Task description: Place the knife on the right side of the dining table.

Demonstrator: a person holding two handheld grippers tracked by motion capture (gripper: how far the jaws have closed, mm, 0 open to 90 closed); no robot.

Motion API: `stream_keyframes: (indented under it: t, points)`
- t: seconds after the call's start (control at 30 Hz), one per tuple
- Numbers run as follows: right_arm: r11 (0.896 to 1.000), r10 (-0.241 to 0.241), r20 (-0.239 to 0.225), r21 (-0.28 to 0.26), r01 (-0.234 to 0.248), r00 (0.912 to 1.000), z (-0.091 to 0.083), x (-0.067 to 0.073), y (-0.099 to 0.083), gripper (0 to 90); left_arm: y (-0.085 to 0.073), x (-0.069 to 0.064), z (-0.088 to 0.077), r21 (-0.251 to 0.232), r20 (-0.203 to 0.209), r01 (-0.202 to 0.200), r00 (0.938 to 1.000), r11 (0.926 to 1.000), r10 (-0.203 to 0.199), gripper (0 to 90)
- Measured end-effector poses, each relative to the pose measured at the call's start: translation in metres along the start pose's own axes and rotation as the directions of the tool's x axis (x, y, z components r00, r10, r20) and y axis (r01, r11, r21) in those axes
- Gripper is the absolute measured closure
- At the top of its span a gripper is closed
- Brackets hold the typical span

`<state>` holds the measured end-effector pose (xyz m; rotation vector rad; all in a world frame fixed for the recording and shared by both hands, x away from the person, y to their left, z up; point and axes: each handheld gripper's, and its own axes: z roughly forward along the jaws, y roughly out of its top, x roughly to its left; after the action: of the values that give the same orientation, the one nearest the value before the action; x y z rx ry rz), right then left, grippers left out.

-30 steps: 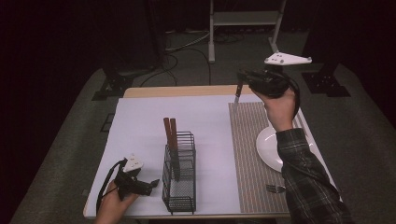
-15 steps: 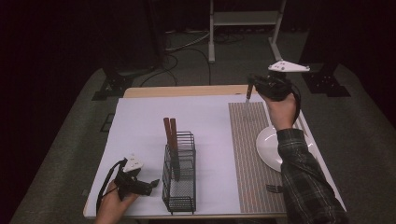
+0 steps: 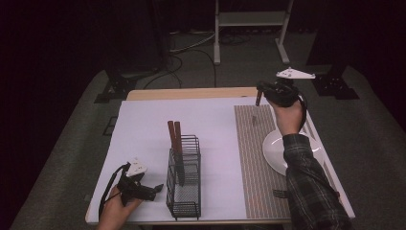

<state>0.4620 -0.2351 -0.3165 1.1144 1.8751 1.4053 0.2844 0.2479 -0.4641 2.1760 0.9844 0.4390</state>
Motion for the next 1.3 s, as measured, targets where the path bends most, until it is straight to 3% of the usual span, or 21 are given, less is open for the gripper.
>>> stream_keyframes:
  t: [0.4,0.57,1.3]
  points:
    - [1.0,0.031,0.001,0.005,-0.031,0.9995,0.004,-0.006,-0.01,78.7,0.0,0.0,0.0,0.0,0.0,0.0,1.0,1.0,0.0,0.0]
    - [1.0,0.006,0.031,0.011,-0.006,0.9995,0.0,-0.009,-0.011,77.1,0.0,0.0,0.0,0.0,0.0,0.0,1.0,1.0,0.0,0.0]
    - [0.999,0.0,0.144,0.034,-0.005,0.9896,-0.027,-0.042,-0.029,68.5,0.0,0.0,0.0,0.0,0.0,0.0,1.0,1.0,0.0,0.0]
